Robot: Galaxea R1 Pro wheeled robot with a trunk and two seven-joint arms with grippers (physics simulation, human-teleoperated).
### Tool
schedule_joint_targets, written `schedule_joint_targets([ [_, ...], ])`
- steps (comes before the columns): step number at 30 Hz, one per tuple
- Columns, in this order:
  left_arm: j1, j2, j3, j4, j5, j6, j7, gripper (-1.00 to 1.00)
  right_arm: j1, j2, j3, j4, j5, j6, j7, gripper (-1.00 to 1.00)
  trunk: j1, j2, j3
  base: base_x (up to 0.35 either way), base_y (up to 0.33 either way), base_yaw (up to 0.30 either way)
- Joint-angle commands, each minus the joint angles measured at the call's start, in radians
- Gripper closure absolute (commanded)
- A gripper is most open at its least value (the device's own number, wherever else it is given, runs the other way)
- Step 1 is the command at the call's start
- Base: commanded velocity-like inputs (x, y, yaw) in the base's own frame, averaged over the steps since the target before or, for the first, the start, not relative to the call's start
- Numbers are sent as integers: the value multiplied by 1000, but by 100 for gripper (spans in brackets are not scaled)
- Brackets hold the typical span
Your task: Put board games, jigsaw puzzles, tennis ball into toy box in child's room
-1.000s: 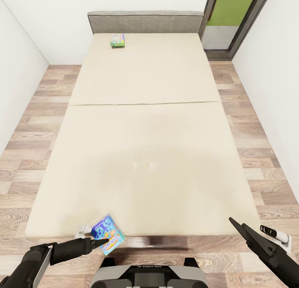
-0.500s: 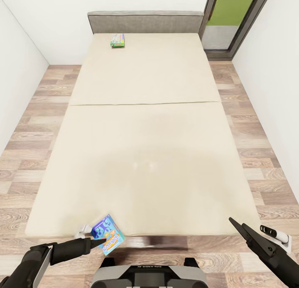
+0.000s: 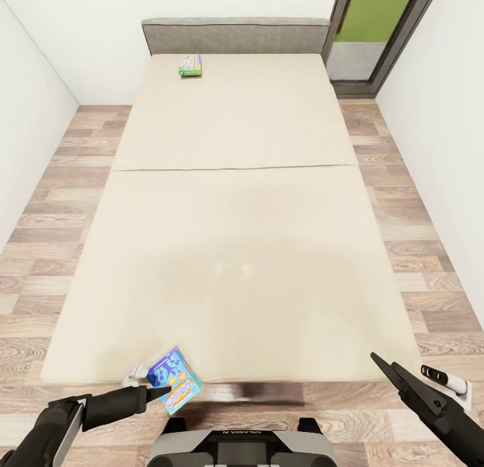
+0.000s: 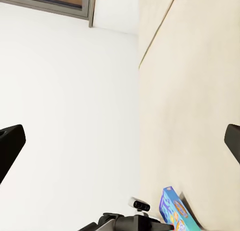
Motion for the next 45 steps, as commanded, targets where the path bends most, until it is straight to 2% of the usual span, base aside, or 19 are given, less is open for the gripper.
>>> schedule_joint_targets([
  [1,-18,0,4,-1,0,-4,63,100,0,0,0,0,-6,8,-1,-100,0,0,0,0,0,0],
  [12,-18,1,4,-1,1,-5,63,100,0,0,0,0,-5,8,-2,-100,0,0,0,0,0,0],
  [13,-18,2,4,-1,0,-5,13,100,0,0,0,0,-5,8,-1,-100,0,0,0,0,0,0],
  [29,-18,2,4,-1,0,-10,8,100,0,0,0,0,-5,8,0,-100,0,0,0,0,0,0],
  [45,-18,2,3,-2,0,-10,6,100,0,0,0,0,-5,8,0,-100,-61,112,50,0,0,0],
])
